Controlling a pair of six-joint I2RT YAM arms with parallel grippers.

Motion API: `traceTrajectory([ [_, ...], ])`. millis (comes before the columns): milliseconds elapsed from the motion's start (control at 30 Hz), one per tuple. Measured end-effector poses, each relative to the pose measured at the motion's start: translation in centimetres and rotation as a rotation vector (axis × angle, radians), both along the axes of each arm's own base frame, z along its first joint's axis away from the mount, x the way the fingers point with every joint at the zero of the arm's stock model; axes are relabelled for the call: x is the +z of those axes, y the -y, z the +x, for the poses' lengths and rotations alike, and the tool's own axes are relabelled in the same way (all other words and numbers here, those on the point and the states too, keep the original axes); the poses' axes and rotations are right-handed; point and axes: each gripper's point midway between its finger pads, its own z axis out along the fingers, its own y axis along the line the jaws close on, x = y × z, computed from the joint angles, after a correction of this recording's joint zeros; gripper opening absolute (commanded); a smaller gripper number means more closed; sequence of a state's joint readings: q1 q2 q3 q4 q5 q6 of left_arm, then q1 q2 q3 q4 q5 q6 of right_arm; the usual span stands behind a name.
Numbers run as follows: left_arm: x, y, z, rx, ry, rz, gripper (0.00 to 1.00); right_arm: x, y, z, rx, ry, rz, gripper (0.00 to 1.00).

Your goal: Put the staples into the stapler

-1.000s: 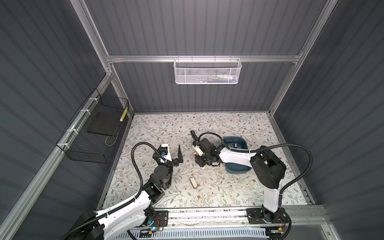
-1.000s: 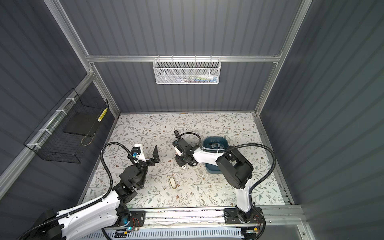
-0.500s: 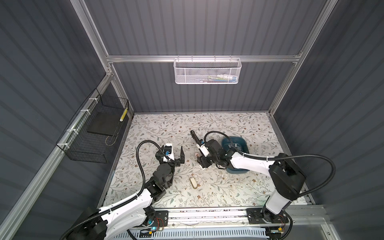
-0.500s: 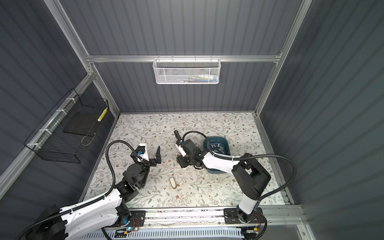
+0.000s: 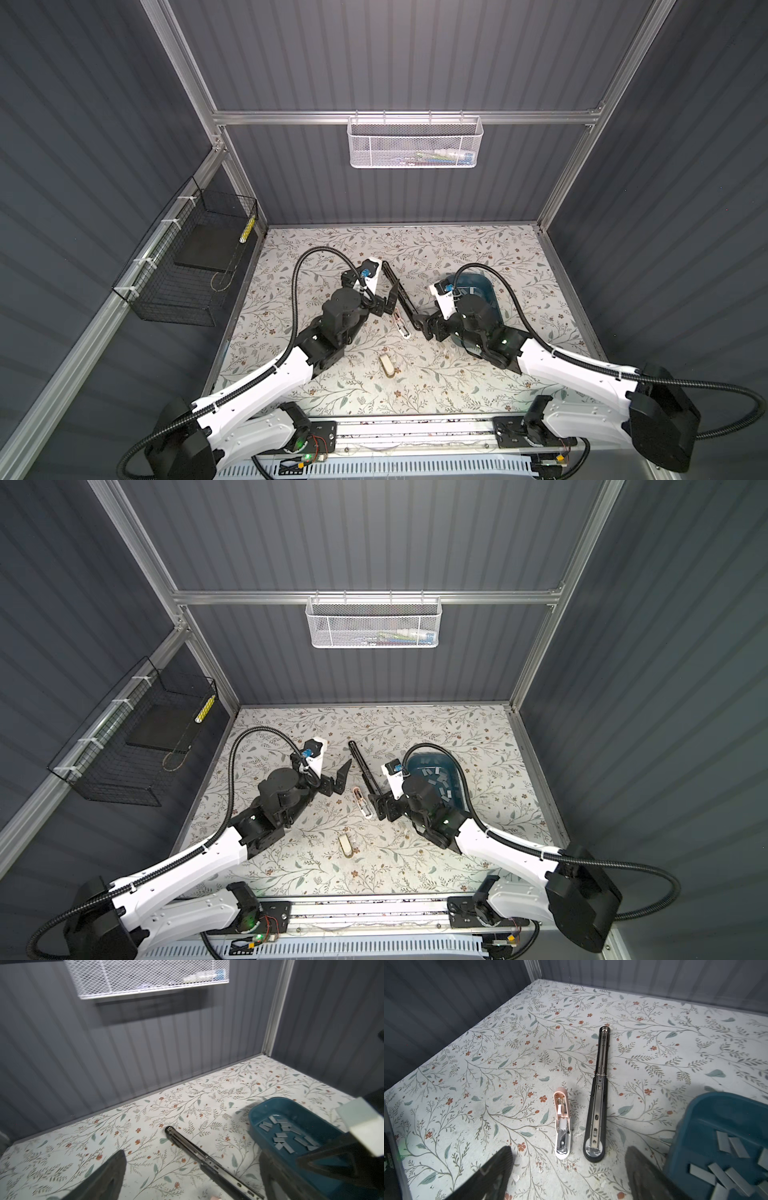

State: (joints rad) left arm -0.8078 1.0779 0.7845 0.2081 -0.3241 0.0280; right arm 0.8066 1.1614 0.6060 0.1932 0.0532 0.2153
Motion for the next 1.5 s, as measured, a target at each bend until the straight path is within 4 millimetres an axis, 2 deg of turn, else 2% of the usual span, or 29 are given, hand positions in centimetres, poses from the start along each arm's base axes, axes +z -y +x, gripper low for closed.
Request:
traceTrajectory([
  [133, 1.8, 1.9, -0.9, -0.114, -0.072, 0.039, 0.99, 0.1, 0.6, 0.1, -0.029, 0.007, 0.008, 0.9],
  [300, 6.3, 2.6, -2.9, -0.256, -0.013, 0.154, 0.99, 0.0, 1.5, -0.2, -0.046, 0.018, 0.021, 0.94],
  [400, 6.2, 2.1, -3.7, -0.303, 0.012, 0.281, 0.95, 0.3, 2.1, -0.2, -0.06, 0.029, 0.029, 0.95],
  [567, 2.1, 1.4, -4.7, -0.404, -0.051, 0.569, 0.89, -0.1, 3.8, 0.3, -0.101, 0.036, 0.042, 0.96],
  [667, -1.7, 1.3, -5.8, -0.516, -0.087, 0.756, 0.82, -0.9, 4.9, 0.7, -0.128, 0.018, 0.04, 0.96],
  [900, -9.9, 2.1, -12.8, -0.911, -0.094, 1.124, 0.66, -0.8, 5.6, 1.1, -0.147, 0.015, 0.065, 0.97],
  [1100, -16.8, 2.5, -15.4, -1.105, -0.172, 1.428, 0.56, -0.8, 5.7, 1.1, -0.148, 0.012, 0.075, 0.98],
  [1200, -19.2, 2.0, -16.2, -1.161, -0.211, 1.56, 0.53, -0.7, 5.9, 1.0, -0.149, 0.013, 0.08, 0.98],
  [1300, -20.8, 1.5, -16.7, -1.197, -0.223, 1.67, 0.51, -0.8, 6.2, 0.9, -0.153, 0.015, 0.083, 0.98],
  [1500, -22.4, 0.4, -17.1, -1.231, -0.257, 1.787, 0.5, -1.2, 6.6, 0.9, -0.16, 0.009, 0.081, 0.99],
])
